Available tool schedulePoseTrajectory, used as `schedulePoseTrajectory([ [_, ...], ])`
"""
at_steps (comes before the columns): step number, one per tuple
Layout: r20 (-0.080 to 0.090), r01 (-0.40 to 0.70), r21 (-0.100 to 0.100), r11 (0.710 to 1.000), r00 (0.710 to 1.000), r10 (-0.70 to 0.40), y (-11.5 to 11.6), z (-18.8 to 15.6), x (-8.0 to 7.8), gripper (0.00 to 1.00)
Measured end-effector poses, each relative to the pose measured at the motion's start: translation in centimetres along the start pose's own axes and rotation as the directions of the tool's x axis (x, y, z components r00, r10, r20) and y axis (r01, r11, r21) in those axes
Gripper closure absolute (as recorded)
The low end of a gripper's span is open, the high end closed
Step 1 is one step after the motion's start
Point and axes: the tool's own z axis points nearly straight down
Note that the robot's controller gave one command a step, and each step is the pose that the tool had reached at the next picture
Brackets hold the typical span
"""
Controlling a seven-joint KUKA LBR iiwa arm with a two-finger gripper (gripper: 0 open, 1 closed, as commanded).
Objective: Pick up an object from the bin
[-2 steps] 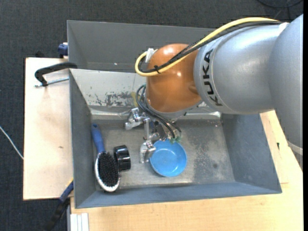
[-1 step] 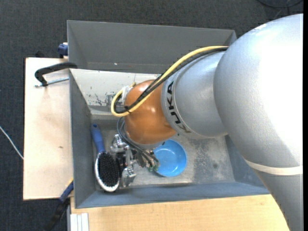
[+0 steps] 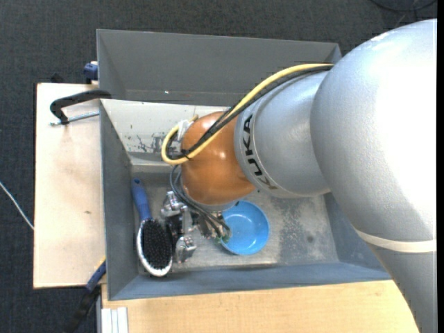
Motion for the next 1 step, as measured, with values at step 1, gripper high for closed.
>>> schedulePoseTrajectory([
  [1, 0.013, 0.012, 0.000, 1.000, 1.000, -0.012, 0.04, -15.09, -1.83, 1.00],
])
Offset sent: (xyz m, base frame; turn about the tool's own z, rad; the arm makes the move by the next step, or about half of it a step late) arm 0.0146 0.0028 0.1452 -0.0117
